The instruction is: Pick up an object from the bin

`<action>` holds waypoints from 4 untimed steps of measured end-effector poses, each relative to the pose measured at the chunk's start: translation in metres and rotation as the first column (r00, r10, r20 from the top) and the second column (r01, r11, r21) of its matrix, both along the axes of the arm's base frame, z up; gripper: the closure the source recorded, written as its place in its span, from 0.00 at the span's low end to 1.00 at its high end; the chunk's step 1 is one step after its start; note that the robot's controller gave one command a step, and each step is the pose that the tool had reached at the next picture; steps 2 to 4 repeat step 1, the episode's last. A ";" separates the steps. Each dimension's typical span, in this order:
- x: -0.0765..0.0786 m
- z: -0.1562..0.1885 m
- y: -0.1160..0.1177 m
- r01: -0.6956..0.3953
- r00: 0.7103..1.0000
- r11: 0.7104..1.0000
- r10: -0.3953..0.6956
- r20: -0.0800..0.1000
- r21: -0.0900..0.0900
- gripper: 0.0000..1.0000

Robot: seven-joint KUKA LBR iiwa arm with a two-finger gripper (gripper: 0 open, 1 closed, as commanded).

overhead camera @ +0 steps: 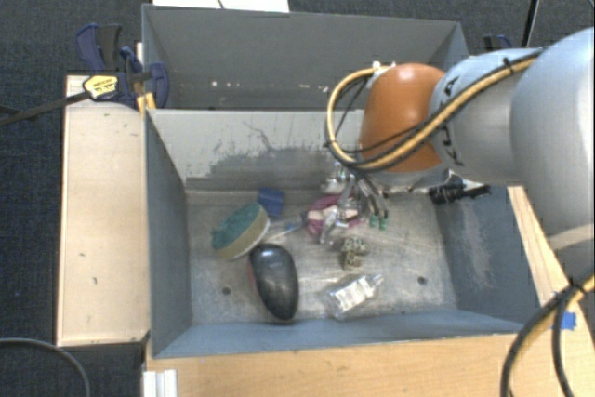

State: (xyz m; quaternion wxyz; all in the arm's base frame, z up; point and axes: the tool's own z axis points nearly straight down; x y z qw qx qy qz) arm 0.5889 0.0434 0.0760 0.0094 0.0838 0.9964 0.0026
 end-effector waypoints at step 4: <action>-0.011 0.135 -0.020 0.002 1.000 1.000 -0.002 -0.010 -0.003 1.00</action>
Offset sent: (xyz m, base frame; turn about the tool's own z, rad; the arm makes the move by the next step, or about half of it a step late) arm -0.0130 -0.0199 0.1307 -0.0005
